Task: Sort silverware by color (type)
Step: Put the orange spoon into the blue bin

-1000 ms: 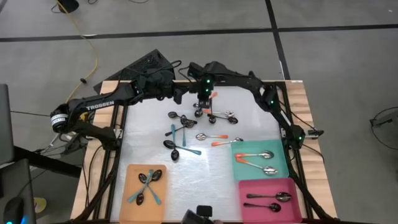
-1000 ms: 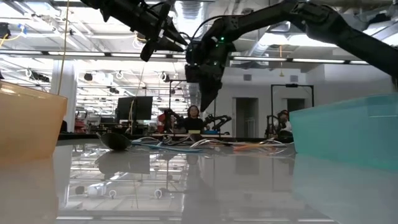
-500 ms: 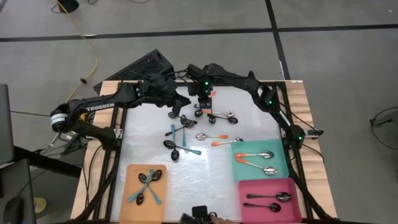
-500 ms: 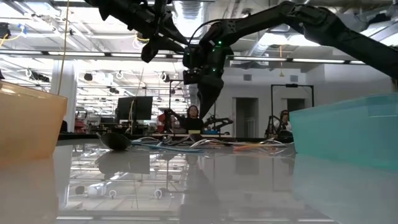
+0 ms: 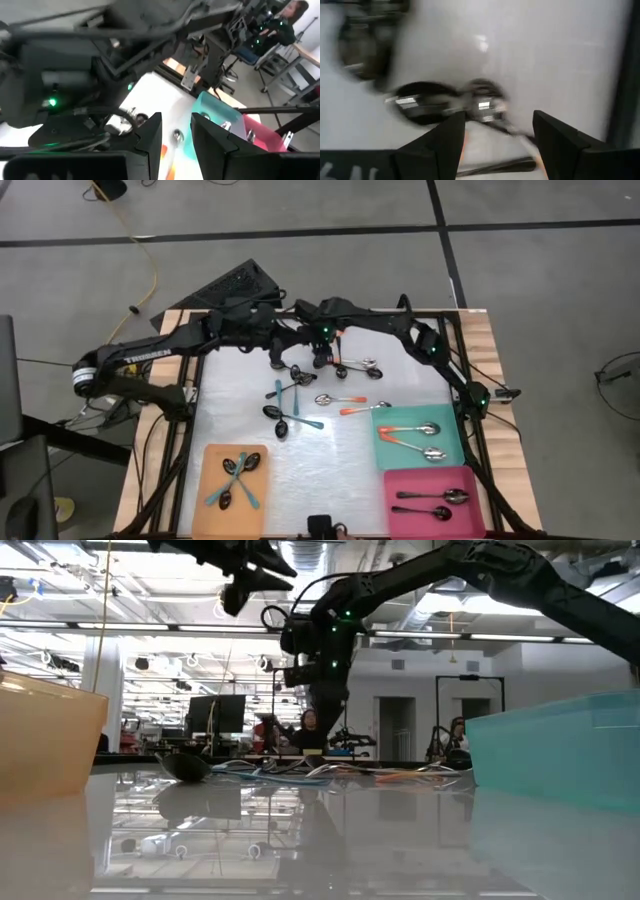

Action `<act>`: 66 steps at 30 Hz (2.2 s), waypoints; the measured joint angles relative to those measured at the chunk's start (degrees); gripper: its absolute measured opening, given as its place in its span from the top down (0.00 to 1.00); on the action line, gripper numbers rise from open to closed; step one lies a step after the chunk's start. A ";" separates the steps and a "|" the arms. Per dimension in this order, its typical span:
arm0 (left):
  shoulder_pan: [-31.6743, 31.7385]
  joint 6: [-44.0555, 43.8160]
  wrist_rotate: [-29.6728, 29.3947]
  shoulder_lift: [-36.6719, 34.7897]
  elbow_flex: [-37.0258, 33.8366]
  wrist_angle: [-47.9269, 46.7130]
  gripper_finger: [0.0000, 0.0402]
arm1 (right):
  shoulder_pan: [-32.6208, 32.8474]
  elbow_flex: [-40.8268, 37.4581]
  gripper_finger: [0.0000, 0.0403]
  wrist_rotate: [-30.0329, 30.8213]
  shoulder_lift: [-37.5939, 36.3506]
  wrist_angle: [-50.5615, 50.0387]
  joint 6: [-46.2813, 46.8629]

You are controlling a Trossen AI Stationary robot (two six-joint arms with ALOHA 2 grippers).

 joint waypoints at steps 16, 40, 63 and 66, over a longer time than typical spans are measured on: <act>-1.54 2.12 -4.15 -3.27 0.00 -1.80 0.78 | 0.35 -5.49 0.40 3.28 0.08 4.58 4.28; -1.51 3.44 -5.99 -3.26 0.00 -3.91 0.78 | 0.55 -5.51 0.42 5.38 1.93 8.56 3.84; -1.51 3.63 -8.25 -3.26 0.00 -4.72 0.78 | -0.52 0.96 0.92 4.29 0.04 4.57 5.53; -1.59 3.63 -8.16 -3.26 0.00 -5.18 0.78 | -1.77 1.79 0.83 4.23 0.06 -0.70 3.50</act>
